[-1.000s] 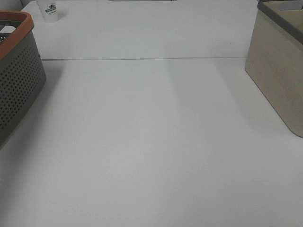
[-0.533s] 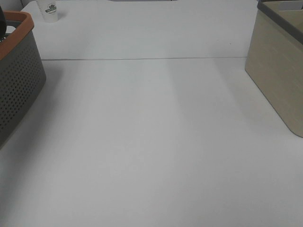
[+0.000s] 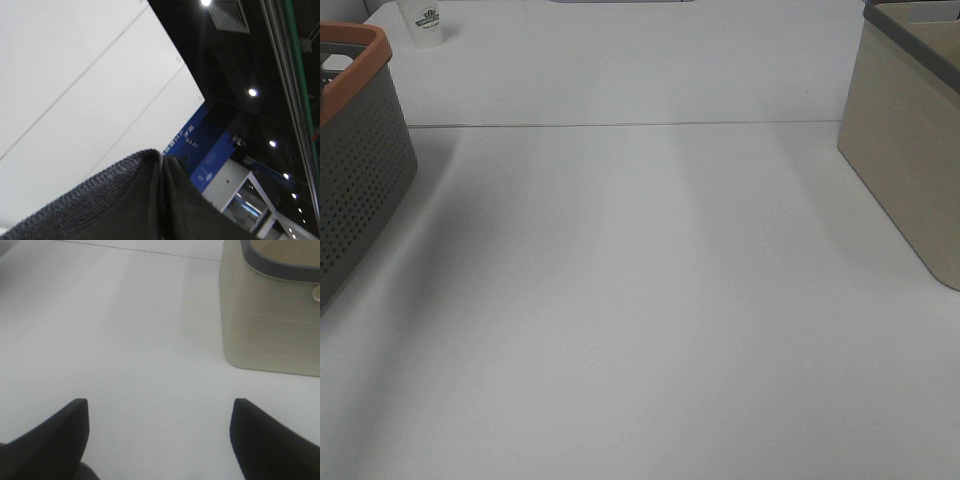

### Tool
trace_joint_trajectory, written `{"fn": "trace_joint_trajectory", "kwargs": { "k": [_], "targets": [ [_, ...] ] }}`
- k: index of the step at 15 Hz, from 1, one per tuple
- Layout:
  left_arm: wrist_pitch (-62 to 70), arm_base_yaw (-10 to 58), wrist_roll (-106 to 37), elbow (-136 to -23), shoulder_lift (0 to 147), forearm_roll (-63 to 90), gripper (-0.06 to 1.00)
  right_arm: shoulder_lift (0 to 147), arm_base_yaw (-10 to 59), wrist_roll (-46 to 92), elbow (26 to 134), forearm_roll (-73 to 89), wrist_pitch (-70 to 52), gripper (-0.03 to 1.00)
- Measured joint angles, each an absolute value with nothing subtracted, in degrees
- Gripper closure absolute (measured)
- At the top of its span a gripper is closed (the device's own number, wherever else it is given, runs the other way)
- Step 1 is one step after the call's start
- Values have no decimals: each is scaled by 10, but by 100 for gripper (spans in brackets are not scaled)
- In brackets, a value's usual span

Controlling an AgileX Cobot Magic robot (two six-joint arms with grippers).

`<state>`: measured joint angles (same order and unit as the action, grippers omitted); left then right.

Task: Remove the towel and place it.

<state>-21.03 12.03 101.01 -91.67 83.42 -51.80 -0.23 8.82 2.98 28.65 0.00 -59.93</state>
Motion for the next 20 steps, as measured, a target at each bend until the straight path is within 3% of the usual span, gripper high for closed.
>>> {"fn": "trace_joint_trajectory", "kwargs": {
  "k": [5,12,20],
  "targets": [
    [-230,209,1024,-916,916,-650,94,-2,88,30,286,0,-599,20],
    [-378,222,1178,-884,952,-972,94,-2,88,30,300,25,-570,20],
    [-426,222,1188,-884,999,-998,94,120,88,78,305,163,-345,20]
  ]
}}
